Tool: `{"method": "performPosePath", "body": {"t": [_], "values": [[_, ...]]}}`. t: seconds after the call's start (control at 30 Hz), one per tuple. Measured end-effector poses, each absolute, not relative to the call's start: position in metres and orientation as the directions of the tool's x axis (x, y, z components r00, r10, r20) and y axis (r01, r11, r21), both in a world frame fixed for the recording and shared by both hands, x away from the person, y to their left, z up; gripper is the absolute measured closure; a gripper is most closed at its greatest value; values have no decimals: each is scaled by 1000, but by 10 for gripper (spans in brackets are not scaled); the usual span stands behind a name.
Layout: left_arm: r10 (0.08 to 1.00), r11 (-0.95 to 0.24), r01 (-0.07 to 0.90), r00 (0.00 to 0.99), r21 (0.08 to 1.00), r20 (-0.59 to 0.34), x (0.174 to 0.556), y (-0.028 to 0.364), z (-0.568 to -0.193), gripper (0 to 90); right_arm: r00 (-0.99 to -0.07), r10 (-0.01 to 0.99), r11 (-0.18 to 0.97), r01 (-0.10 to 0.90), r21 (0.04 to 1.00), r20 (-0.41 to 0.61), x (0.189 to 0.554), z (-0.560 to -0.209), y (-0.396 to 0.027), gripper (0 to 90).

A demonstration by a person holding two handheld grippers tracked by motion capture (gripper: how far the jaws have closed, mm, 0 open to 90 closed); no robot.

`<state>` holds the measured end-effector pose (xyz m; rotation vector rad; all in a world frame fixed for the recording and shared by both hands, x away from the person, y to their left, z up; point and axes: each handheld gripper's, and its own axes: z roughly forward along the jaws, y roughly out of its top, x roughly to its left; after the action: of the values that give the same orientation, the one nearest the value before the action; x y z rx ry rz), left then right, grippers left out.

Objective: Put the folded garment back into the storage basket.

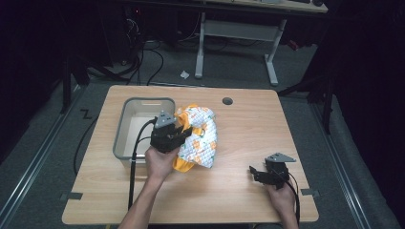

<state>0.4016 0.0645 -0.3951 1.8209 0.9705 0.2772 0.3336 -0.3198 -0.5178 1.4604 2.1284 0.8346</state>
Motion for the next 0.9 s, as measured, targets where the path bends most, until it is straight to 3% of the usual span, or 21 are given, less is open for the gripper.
{"method": "performPosePath", "body": {"t": [0.9], "values": [[765,-122,486,601,865,-230,407,109,-381,759,-356,934,266,679,685,-10,334,-518,-320,243]]}}
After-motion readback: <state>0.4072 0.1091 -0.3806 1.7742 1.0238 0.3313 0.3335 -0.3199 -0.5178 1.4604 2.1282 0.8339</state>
